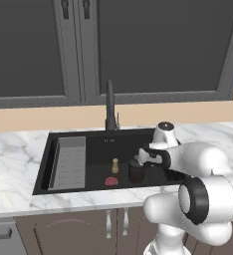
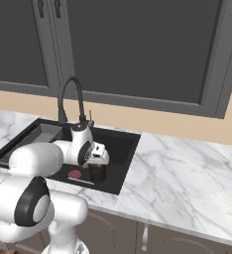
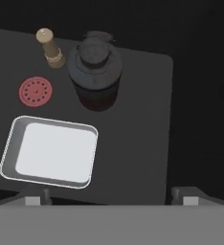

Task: Pick the jug and tupperware and place them in the sink. Then turn on the water.

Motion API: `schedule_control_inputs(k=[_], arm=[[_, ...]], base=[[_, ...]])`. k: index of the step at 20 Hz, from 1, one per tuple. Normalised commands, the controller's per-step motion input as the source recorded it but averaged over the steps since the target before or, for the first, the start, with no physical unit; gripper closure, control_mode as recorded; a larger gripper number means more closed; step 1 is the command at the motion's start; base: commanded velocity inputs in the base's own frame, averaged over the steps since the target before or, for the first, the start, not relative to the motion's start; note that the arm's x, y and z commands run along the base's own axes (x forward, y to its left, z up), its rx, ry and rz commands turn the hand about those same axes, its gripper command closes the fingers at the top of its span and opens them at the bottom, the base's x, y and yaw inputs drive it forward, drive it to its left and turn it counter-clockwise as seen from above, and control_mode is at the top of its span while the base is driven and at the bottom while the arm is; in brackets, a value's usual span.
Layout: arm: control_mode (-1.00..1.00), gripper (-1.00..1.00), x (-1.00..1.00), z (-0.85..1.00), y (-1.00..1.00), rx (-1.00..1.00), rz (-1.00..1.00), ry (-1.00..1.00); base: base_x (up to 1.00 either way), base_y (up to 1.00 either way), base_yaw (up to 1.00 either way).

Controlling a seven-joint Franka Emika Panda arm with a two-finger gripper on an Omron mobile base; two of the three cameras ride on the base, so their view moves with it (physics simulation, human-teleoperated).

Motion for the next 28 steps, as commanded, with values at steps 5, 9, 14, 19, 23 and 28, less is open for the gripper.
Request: schedule_control_inputs(k=[5,9,14,19,23,28], arm=[[-1.00,-1.00,-0.09,0.32,0.00,0.02,0.09,0.00],[-1.00,-1.00,0.00,0.26,0.00,0.05,0.06,-0.05],[-1.00,-1.00,0.00,0.28,0.00,0.06,0.02,-0.06],[-1.00,-1.00,0.01,0.24,0.00,0.06,0.01,-0.09],[-1.00,-1.00,0.07,0.29,0.00,0.04,0.00,-0.02],[-1.00,-1.00,0.06,0.21,0.00,0.07,0.00,-0.02]], base=[[0.00,0.00,0.00],[0.00,0.00,0.00],[0.00,0.00,0.00],[0.00,0.00,0.00],[0.00,0.00,0.00],[0.00,0.00,0.00]])
